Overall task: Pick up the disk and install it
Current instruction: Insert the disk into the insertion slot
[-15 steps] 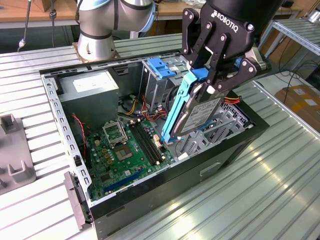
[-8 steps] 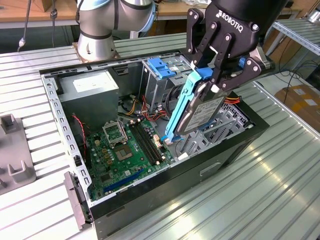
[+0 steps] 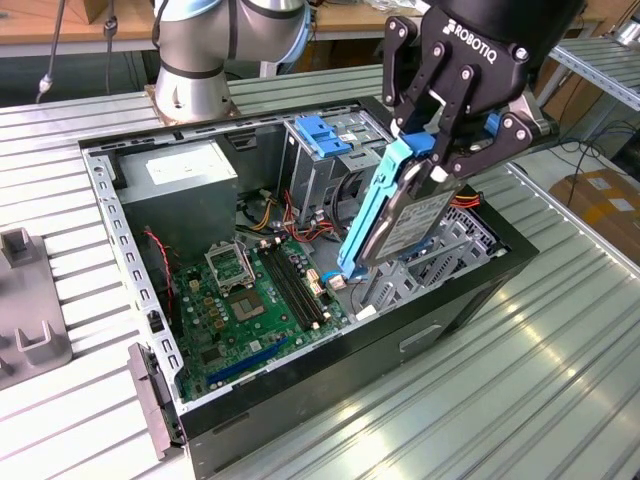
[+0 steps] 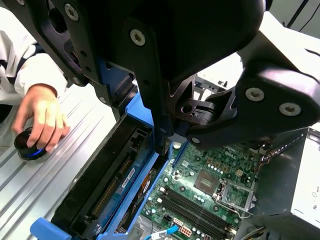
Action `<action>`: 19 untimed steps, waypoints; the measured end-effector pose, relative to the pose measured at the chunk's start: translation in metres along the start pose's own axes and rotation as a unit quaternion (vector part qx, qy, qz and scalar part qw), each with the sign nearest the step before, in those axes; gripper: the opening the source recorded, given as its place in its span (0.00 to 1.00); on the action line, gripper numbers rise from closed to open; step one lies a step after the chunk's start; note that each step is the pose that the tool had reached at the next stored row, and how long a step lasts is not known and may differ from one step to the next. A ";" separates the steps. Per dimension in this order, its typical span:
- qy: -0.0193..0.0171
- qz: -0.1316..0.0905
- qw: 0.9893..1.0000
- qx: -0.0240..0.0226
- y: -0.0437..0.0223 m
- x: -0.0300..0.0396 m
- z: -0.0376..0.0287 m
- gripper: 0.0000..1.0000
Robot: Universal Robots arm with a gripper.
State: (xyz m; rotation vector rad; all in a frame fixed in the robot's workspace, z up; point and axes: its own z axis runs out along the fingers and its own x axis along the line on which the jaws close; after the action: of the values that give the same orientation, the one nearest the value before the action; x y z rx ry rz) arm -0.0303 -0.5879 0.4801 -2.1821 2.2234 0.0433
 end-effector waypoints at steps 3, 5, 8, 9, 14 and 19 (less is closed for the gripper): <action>-0.005 0.000 1.000 0.000 -0.0029 0.0005 0.0000 0.37; -0.006 0.000 1.000 0.000 -0.0057 0.0007 0.0003 0.37; -0.006 0.000 1.000 0.000 -0.0098 0.0010 0.0009 0.37; -0.006 0.000 1.000 0.000 -0.0114 0.0010 0.0012 0.37; -0.006 0.000 1.000 0.000 -0.0202 0.0008 0.0019 0.37; -0.006 0.000 1.000 -0.001 -0.0295 0.0007 0.0029 0.37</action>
State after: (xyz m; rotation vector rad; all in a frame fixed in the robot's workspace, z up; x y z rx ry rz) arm -0.0008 -0.5890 0.4771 -2.1768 2.2180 0.0568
